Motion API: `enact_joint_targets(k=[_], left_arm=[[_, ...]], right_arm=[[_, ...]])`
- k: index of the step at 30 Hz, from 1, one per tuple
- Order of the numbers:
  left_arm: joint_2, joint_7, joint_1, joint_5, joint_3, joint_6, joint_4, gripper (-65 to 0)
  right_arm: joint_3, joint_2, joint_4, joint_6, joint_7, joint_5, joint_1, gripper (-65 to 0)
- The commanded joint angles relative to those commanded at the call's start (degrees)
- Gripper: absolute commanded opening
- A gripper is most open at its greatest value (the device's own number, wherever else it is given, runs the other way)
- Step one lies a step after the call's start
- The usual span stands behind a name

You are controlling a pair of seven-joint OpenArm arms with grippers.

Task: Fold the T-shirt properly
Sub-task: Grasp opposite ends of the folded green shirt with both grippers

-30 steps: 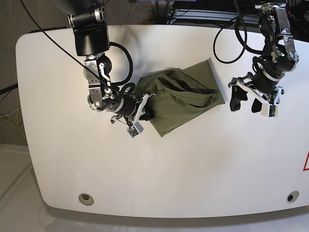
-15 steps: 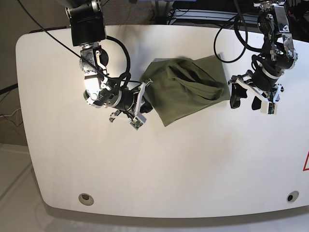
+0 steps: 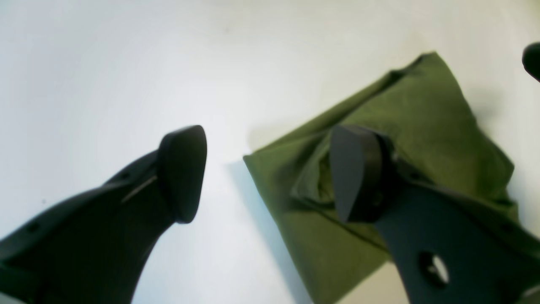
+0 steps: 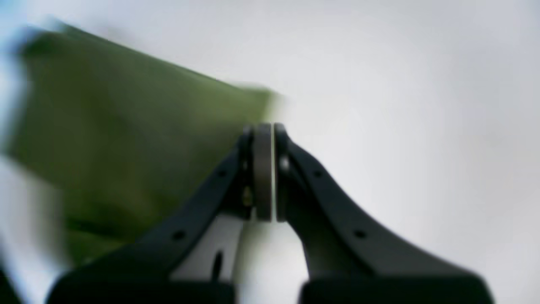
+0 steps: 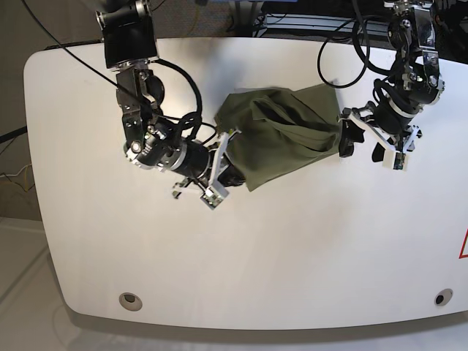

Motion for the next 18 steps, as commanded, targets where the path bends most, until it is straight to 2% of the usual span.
enact_joint_targets(k=[5,11,18], left_arm=[[0.1,0.1,2.0,-0.1,1.6,0.2,0.9,-21.2],[0.5,-0.3,5.5,-0.5,3.4,0.2,2.5,-21.3],[1.3,-0.2,6.2,-0.4,3.1,-0.2,2.0,-21.6]], right_arm=[[0.1,0.1,1.2,0.42,-1.3,4.9,-2.8,-65.0],[1.4,2.3,2.1,1.38,-2.6,9.5,-8.5,-65.0],[1.0,2.5,0.4,1.64,-3.1,9.6,-7.5,-65.0]])
